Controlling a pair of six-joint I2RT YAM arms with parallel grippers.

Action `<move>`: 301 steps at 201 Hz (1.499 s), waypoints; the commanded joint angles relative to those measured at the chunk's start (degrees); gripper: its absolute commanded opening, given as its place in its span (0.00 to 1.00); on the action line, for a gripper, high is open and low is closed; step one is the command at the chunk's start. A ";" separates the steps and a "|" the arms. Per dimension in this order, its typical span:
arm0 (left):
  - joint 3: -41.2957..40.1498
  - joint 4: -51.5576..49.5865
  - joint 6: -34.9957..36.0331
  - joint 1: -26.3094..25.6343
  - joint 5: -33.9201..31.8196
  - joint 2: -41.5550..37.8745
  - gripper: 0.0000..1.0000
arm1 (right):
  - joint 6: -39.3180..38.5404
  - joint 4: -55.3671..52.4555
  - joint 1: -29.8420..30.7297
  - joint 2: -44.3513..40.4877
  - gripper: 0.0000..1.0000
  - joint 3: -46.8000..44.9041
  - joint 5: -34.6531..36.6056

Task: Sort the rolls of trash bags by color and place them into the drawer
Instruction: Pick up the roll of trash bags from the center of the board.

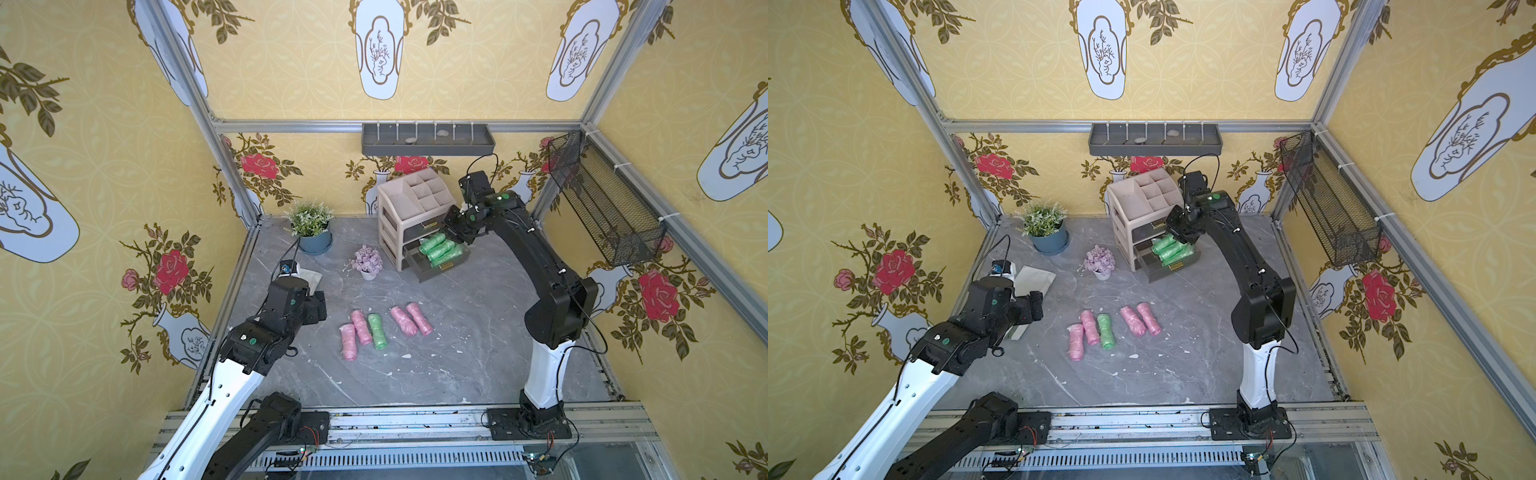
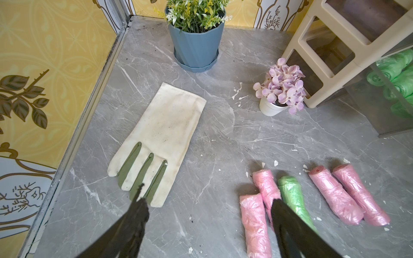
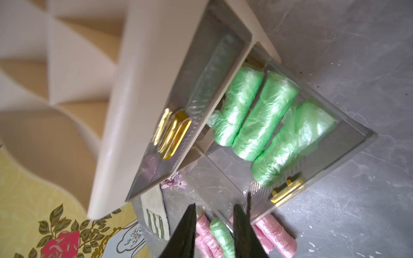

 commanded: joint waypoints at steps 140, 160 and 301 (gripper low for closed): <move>-0.95 0.08 -2.09 0.12 -5.37 -5.47 0.89 | -10.07 0.99 32.12 3.65 0.49 -10.75 9.36; -1.22 0.30 -2.07 0.12 -5.37 -6.02 0.89 | -9.50 2.82 32.92 5.49 0.50 -12.51 7.61; -1.06 0.46 -1.83 0.21 -4.07 -4.89 0.90 | -11.69 8.00 33.13 14.93 0.48 -16.30 -0.87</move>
